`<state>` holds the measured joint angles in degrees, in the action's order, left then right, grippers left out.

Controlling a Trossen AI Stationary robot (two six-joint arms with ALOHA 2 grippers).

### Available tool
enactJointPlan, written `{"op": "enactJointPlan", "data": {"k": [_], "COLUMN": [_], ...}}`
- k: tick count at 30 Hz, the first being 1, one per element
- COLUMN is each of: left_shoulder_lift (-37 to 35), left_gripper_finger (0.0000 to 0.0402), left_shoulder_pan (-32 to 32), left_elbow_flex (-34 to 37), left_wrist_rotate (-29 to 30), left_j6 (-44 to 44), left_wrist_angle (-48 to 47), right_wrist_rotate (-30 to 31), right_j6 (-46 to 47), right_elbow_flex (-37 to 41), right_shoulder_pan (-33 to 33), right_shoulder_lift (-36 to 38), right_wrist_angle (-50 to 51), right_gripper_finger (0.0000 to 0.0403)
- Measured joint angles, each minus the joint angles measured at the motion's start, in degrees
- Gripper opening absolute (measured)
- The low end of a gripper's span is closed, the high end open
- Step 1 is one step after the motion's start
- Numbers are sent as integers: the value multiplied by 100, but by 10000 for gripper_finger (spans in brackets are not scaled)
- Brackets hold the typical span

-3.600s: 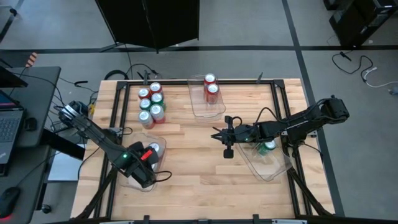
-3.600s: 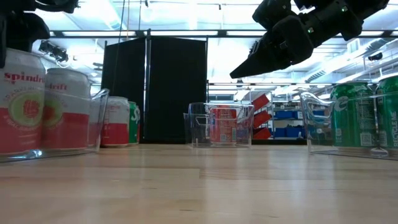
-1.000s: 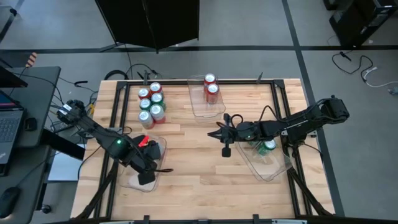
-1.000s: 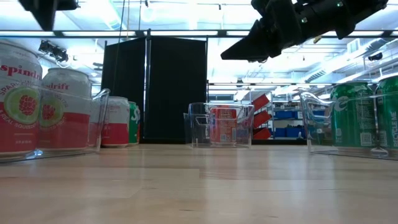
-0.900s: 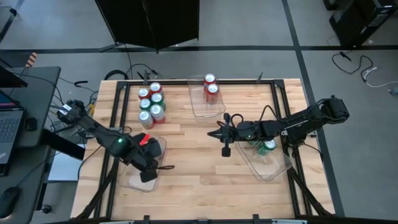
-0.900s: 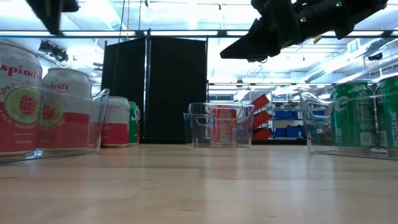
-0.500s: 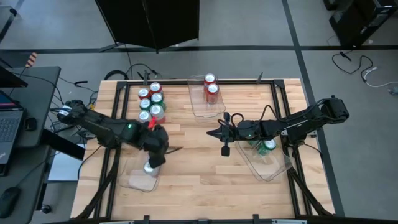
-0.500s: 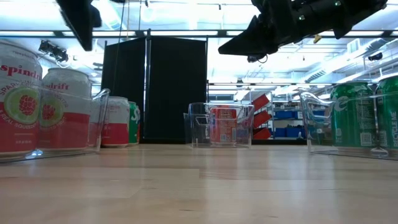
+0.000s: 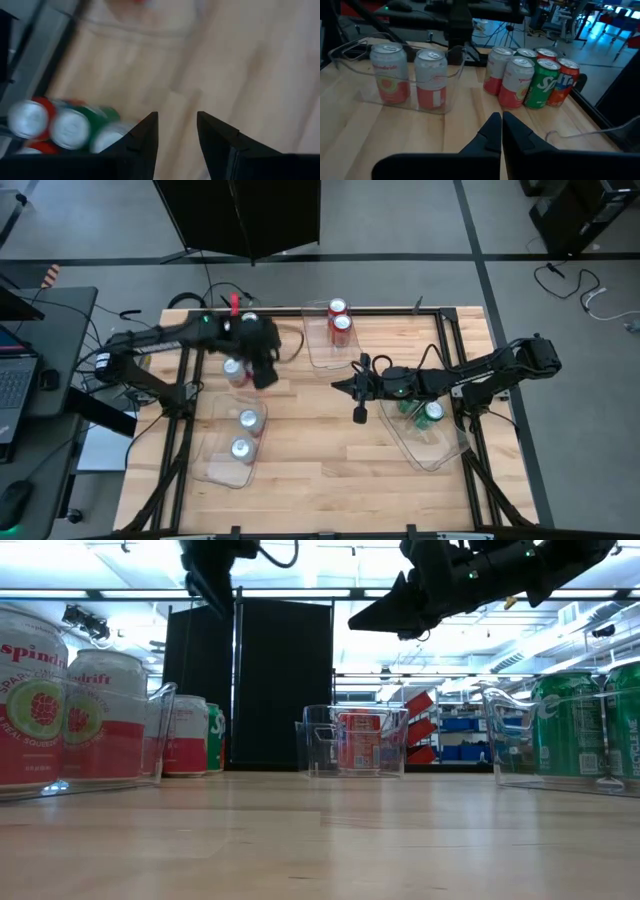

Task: Sort soda cans
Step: Put the orange soda can into the top transparent bin

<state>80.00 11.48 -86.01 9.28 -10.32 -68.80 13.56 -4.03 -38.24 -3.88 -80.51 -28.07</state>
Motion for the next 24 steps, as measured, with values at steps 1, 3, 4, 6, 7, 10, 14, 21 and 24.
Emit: {"op": "enactJointPlan", "data": {"k": [1, 3, 4, 6, 7, 10, 14, 21, 24], "left_shoulder_lift": [-1, -1, -1, -1, -1, 34, 145, 450, 585], "left_gripper_finger": [137, 137, 137, 137, 137, 137, 137, 137, 137], "left_shoulder_pan": [190, 554, 732, 1080, 1261, 1779, 2374, 2943, 3088], "left_elbow_flex": [-90, -238, -285, -359, -368, -370, -371, -370, -371], "left_wrist_rotate": [0, 0, 0, 0, 0, 0, -11, -25, -30], "left_j6": [91, 196, 259, 398, 439, 551, 867, 1303, 1443], "left_wrist_angle": [60, 101, 133, 229, 224, 194, 164, 188, 254], "right_wrist_rotate": [-1, -1, -1, -1, -1, -2, -1, 0, 2], "right_j6": [0, 11, 44, 143, 206, 314, 408, 411, 411], "right_elbow_flex": [0, 0, 0, 0, 0, 0, 0, 0, 0], "right_shoulder_pan": [17, 39, 51, 71, 77, 74, 74, 84, 92], "right_shoulder_lift": [0, 0, 0, 0, 1, 0, 0, 0, 0], "right_wrist_angle": [-30, -67, -70, -67, -68, -64, -65, -101, -103], "right_gripper_finger": [2, 1, 0, 1, 2, 5, 5, 10, 14]}}
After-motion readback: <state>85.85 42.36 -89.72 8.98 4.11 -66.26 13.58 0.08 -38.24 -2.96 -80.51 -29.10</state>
